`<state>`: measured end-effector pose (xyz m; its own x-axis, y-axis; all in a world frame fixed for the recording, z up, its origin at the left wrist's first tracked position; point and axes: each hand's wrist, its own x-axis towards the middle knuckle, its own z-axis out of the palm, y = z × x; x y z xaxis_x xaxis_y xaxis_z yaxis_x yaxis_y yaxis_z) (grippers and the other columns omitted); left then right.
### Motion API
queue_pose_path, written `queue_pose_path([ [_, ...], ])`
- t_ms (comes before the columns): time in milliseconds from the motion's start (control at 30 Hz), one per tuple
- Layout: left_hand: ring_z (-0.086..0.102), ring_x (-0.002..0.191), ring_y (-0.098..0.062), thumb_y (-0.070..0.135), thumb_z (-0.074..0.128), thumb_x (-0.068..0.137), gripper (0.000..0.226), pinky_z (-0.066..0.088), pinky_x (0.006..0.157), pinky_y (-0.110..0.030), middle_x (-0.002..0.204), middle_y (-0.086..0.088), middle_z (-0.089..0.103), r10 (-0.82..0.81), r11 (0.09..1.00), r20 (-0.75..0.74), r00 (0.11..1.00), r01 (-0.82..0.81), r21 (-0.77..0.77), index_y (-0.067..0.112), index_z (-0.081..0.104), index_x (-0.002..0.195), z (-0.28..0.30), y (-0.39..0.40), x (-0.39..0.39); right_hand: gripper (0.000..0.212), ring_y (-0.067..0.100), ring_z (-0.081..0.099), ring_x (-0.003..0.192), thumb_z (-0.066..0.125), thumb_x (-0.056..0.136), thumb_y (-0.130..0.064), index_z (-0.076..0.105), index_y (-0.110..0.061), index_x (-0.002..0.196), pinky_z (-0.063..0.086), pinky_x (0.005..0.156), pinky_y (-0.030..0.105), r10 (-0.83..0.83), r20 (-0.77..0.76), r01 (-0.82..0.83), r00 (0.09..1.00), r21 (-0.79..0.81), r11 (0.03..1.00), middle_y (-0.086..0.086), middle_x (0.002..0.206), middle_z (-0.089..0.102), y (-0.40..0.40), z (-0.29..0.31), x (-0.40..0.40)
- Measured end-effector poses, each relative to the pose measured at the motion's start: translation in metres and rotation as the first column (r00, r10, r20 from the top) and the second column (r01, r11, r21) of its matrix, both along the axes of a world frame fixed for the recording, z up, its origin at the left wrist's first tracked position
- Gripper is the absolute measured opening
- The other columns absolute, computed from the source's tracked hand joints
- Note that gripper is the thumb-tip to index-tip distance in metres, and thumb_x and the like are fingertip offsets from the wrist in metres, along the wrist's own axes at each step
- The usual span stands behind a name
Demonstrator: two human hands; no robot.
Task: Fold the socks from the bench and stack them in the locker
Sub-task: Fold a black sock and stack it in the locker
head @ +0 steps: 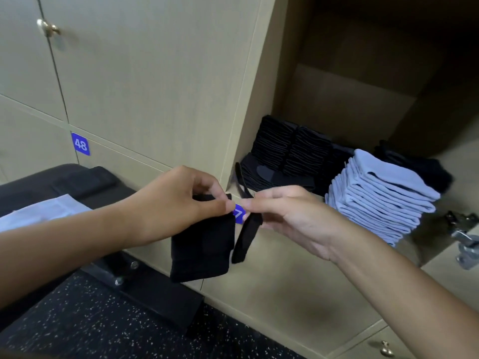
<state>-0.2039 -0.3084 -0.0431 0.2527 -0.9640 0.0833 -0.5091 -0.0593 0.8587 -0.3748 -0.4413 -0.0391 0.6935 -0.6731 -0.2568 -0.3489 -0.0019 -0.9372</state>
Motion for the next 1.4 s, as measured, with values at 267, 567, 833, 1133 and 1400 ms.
queue_pose_path([
  [267,0.073,0.086,-0.016,0.040,0.072,0.089,0.017,0.057,0.093,-0.047,0.084,0.006,0.078,0.050,0.998,0.024,0.998,-0.050,0.023,0.026,0.076,0.080,-0.005,-0.001,0.012,0.024,-0.005,0.054,0.073,0.085,0.078,-0.033,0.068,-0.028,0.094,0.036,0.062,0.015,-0.143,-0.126,0.034,0.982,-0.624,0.781,-0.020,0.077,0.055,-0.045,0.038,-0.005],
  [567,0.072,0.084,-0.011,0.042,0.070,0.088,0.019,0.057,0.092,-0.043,0.083,0.011,0.077,0.054,0.998,0.048,0.997,-0.055,0.022,0.025,0.075,0.080,-0.005,0.002,0.021,0.029,0.020,0.064,0.090,0.089,0.073,-0.036,0.071,-0.029,0.094,0.050,0.080,0.034,-0.136,-0.492,-0.341,0.860,-0.753,0.563,0.009,0.106,0.070,-0.104,0.081,0.020],
  [833,0.072,0.086,-0.010,0.040,0.069,0.089,0.018,0.057,0.092,-0.041,0.086,0.011,0.077,0.056,0.998,0.073,0.996,-0.057,0.012,0.025,0.076,0.083,-0.007,0.005,0.032,0.030,0.025,0.064,0.107,0.089,0.075,-0.030,0.070,-0.025,0.098,0.049,0.094,0.034,-0.034,-0.610,-0.462,0.792,-0.634,0.620,0.001,0.103,0.068,-0.134,0.055,0.039],
  [1133,0.069,0.078,0.000,0.035,0.069,0.093,0.018,0.052,0.079,-0.023,0.083,0.017,0.075,0.048,0.999,0.074,0.996,-0.049,0.013,0.026,0.074,0.079,-0.011,0.004,0.035,0.032,0.019,0.061,0.111,0.091,0.074,-0.026,0.068,-0.021,0.096,0.045,0.078,0.017,0.058,-0.572,-0.447,0.818,-0.569,0.690,-0.007,0.100,0.063,-0.143,0.023,0.048],
  [1400,0.070,0.086,0.001,0.035,0.069,0.093,0.014,0.055,0.091,-0.028,0.089,0.020,0.076,0.055,0.998,0.074,0.996,-0.057,0.025,0.026,0.075,0.085,-0.010,0.003,0.035,0.035,0.013,0.060,0.099,0.093,0.069,-0.027,0.066,-0.025,0.090,0.046,0.079,0.022,0.033,-0.567,-0.447,0.823,-0.611,0.653,-0.010,0.101,0.061,-0.143,0.010,0.051],
])
